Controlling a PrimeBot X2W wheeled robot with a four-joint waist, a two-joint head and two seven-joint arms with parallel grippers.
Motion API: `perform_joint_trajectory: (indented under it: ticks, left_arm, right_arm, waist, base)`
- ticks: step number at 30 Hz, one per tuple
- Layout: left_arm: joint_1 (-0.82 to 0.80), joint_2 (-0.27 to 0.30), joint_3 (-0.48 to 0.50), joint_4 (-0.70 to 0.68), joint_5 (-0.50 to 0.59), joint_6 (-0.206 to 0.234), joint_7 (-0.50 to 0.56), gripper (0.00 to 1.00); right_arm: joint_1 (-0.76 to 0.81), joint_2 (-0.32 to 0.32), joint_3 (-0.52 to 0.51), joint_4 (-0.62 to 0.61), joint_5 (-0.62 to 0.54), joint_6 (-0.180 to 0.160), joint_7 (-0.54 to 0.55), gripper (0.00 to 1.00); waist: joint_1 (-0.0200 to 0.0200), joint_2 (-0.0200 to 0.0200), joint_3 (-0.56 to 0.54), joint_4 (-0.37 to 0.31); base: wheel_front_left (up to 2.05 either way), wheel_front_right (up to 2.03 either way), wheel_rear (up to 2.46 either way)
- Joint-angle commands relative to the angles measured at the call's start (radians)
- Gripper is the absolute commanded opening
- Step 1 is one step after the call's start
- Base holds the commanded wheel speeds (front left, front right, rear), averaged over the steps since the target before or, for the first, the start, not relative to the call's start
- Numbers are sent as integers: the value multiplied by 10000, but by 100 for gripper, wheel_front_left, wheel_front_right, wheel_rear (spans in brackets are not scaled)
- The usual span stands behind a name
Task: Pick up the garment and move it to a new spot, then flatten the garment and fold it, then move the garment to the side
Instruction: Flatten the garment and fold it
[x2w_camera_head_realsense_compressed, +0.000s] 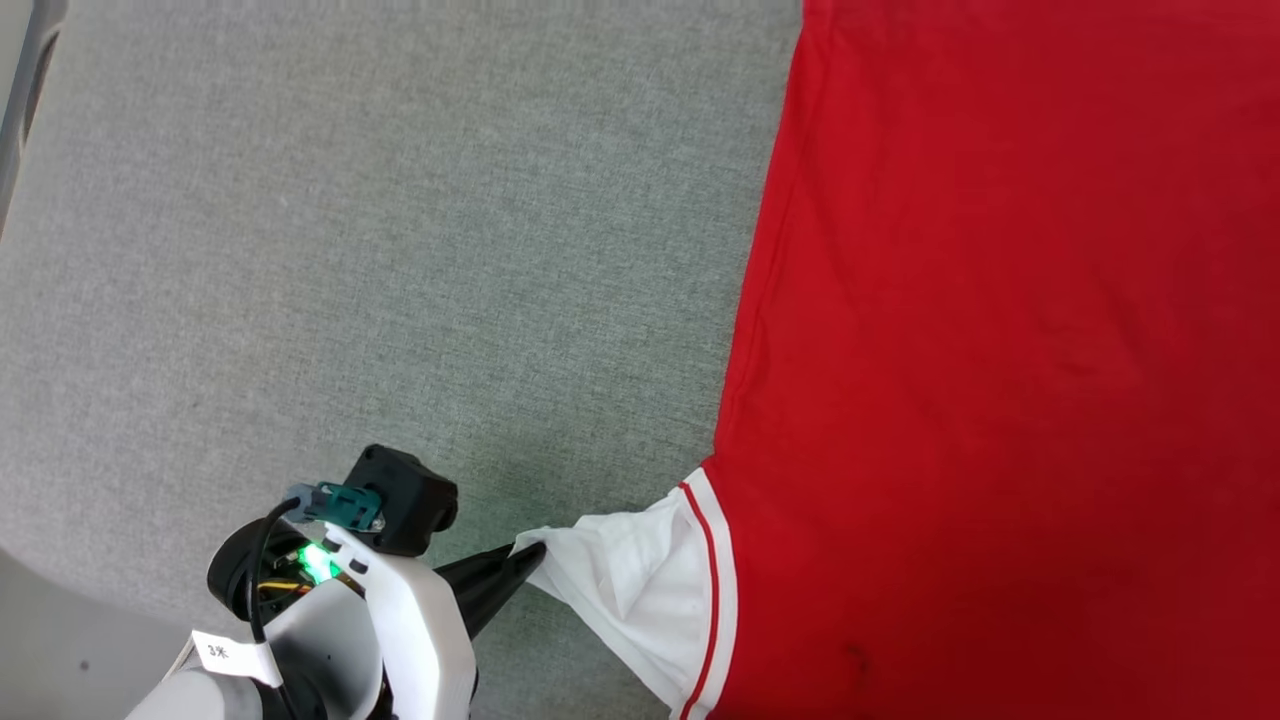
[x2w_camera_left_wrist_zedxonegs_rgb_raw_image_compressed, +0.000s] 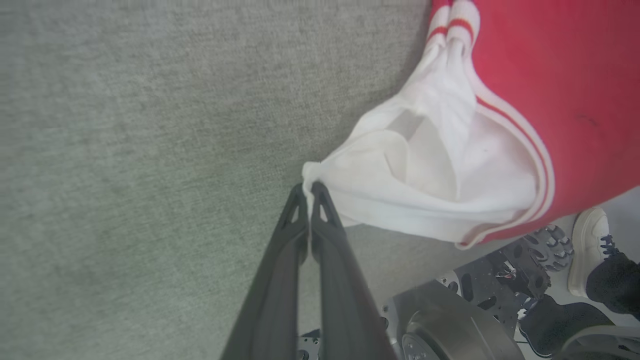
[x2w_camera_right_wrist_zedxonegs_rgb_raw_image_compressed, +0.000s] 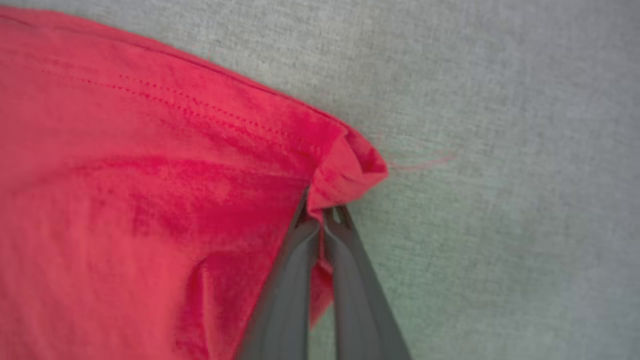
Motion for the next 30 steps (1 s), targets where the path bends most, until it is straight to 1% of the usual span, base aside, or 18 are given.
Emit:
perform_joint_trajectory:
  ticks: [1, 6, 9, 12, 13, 17, 23, 30]
  left_arm:
    - [6, 2, 68, 56, -76, 16, -77, 0]
    - [72, -224, 83, 267, -183, 173, -214, 0]
    - [199, -245, 29, 406, -236, 234, -181, 0]
    - [362, -276, 115, 542, -214, 376, -289, 0]
    - [362, -276, 115, 542, -214, 376, -289, 0]
    - [786, -390, 223, 682, -347, 628, -535, 0]
    - [1338, -566, 194, 878, -325, 938, -775, 0]
    - [1782, -642, 167, 1052, -264, 1180, -986, 0]
  right_arm:
    - [737, 34, 52, 308, 56, -8, 39, 0]
    - [1757, 302, -13, 449, 270, -8, -299, 0]
    - [2468, 411, 71, 419, 452, -8, -511, 0]
    - [3298, 336, 319, 323, 776, -8, -875, 0]
    - [3298, 336, 319, 323, 776, -8, -875, 0]
    - [4445, 322, 607, 121, 1423, -8, -1415, 0]
    - [6205, 187, 413, -229, 1966, -11, -2032, 0]
    - [7993, 408, -312, -980, 2464, -11, -2277, 0]
  waist:
    - [0, 0, -377, -268]
    - [0, 0, -1152, -687]
    - [0, 0, -1667, -987]
    - [0, 0, -2200, -1282]
    - [0, 0, -2200, -1282]
    - [0, 0, -2848, -1749]
    - [0, 0, -3725, -2239]
    - [0, 0, -4377, -2518]
  base:
    - [0, 0, 0]
    - [0, 0, 0]
    - [0, 0, 0]
    - [0, 0, 0]
    - [0, 0, 0]
    - [0, 0, 0]
    - [0, 0, 0]
    - [0, 0, 0]
